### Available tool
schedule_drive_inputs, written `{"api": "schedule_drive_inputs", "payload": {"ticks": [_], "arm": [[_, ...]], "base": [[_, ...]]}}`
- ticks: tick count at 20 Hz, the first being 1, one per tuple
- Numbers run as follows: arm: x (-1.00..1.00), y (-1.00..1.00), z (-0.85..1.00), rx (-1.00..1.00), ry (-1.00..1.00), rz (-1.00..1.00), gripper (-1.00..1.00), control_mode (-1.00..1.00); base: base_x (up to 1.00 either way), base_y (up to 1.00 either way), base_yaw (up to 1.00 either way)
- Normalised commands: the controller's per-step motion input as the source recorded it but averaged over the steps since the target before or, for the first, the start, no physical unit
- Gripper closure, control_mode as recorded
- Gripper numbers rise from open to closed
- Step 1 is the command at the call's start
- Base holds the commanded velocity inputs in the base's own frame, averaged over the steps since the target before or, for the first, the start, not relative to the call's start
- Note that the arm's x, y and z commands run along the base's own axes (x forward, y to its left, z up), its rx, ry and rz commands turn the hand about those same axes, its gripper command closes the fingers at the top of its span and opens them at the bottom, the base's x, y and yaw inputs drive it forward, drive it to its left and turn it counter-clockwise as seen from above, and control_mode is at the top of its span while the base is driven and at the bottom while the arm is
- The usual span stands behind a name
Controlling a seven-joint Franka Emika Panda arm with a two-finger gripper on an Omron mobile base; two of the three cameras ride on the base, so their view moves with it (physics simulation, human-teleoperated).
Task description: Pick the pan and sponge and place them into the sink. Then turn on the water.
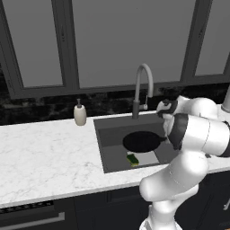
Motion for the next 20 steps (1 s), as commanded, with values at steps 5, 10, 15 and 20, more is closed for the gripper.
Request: {"api": "schedule_drive_inputs", "payload": {"ticks": [5, 10, 15, 20], "arm": [[0.02, 0.0, -0.46, 0.0, 0.08, 0.0, 1.0, -1.0], [0.07, 0.0, -0.49, 0.0, 0.04, 0.0, 1.0, -1.0], [0.09, -0.04, -0.48, 0.01, 0.01, 0.0, 1.0, -1.0], [0.11, -0.06, -0.45, 0.0, 0.0, 0.0, 1.0, -1.0]], "base": [[0.0, 0.0, 0.0], [0.0, 0.0, 0.0], [0.0, 0.0, 0.0], [0.0, 0.0, 0.0]]}}
